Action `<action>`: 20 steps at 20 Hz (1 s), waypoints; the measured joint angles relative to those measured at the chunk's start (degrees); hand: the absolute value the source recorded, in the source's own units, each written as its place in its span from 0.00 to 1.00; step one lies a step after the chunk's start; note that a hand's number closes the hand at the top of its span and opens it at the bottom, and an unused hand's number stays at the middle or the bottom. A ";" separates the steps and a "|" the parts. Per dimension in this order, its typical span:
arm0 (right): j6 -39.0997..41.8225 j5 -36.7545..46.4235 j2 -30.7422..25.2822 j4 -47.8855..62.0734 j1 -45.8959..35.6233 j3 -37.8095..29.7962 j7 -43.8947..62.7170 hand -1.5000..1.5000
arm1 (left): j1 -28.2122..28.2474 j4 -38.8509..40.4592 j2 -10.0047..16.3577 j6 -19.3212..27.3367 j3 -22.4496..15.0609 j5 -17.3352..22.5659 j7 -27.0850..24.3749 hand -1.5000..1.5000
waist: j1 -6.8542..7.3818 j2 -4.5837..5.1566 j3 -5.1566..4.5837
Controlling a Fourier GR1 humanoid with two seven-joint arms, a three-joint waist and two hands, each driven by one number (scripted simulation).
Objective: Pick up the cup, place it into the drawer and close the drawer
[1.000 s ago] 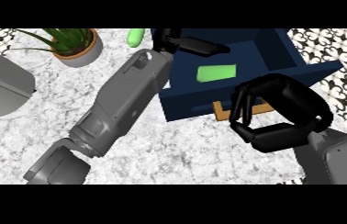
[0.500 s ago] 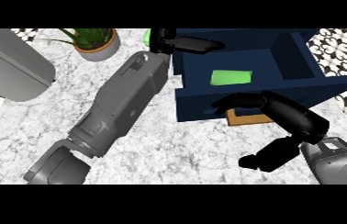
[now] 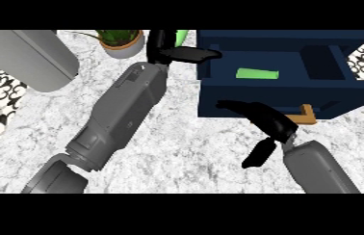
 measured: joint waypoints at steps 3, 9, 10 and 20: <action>-2.73 3.49 1.13 10.46 -3.39 0.29 -3.81 1.00 | 2.82 -2.41 0.61 -0.62 0.14 0.12 -0.44 0.00 | 1.54 -0.08 0.03; -8.68 6.05 2.88 28.55 -12.94 -3.78 -12.08 1.00 | 8.15 -6.27 3.15 -3.80 0.03 0.22 -0.41 0.00 | 3.64 0.06 -0.13; -9.32 5.86 2.98 31.14 -14.50 -4.81 -13.45 1.00 | 8.74 -7.12 3.74 -4.30 0.05 0.35 0.04 0.00 | 4.02 0.12 -0.06; -11.73 1.91 1.27 46.07 -24.82 -13.84 -20.89 1.00 | 12.91 -12.65 7.59 -7.77 -0.38 0.59 2.12 0.00 | 6.93 0.87 0.44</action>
